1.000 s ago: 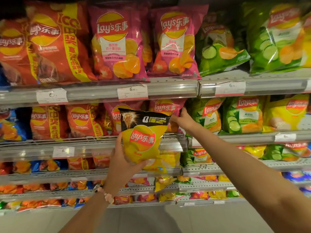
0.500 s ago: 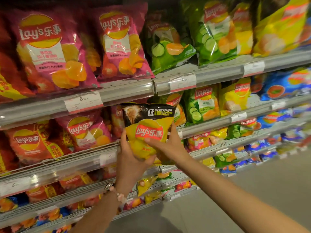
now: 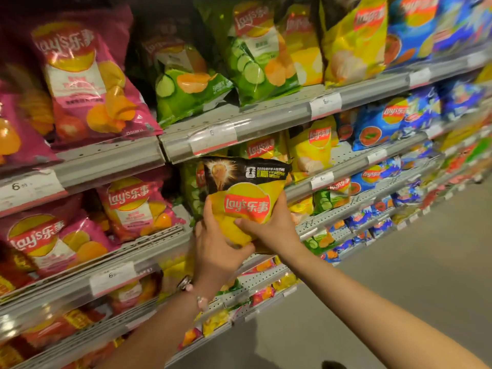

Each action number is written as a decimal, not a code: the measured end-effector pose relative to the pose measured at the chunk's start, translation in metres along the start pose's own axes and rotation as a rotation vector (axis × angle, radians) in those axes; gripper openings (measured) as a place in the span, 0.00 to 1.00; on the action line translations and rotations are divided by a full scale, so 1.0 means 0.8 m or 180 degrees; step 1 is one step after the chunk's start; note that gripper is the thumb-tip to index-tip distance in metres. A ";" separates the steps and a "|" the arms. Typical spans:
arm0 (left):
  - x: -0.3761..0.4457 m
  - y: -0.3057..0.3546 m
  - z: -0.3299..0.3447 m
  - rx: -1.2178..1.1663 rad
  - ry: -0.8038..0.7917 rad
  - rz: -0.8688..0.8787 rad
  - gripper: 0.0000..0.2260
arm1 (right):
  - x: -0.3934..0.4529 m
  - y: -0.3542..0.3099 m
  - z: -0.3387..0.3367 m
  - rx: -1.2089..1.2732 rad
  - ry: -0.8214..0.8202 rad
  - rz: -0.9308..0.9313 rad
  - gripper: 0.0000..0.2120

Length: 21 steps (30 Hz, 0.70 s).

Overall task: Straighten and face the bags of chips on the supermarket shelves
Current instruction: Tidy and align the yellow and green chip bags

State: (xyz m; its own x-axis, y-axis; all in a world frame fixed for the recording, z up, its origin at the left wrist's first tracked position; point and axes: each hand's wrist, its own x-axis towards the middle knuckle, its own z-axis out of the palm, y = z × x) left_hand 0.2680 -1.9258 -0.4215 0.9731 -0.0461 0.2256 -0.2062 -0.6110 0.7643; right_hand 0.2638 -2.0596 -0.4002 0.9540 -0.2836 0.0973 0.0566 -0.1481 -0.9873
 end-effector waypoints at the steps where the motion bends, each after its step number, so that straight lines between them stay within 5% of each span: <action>1: 0.002 0.010 0.011 0.0055 -0.0024 0.0026 0.56 | 0.007 0.005 -0.013 0.0018 0.0063 0.0011 0.37; 7: 0.011 0.072 0.088 0.0443 -0.0192 0.0363 0.59 | 0.056 0.032 -0.112 0.0022 0.0234 0.0172 0.32; 13: 0.061 0.092 0.146 0.1064 -0.0615 0.0580 0.57 | 0.131 0.050 -0.226 -0.0173 0.0176 0.0371 0.38; 21: 0.135 0.117 0.222 0.2365 -0.0192 0.0244 0.56 | 0.234 0.070 -0.372 -0.0570 0.0336 0.0367 0.36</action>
State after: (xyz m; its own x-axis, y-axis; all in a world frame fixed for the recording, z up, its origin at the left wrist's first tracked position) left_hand 0.3717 -2.1280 -0.4333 0.9672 -0.1403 0.2120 -0.1709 -0.9762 0.1337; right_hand 0.3582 -2.4032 -0.3996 0.9145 -0.4046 0.0069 -0.1131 -0.2719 -0.9557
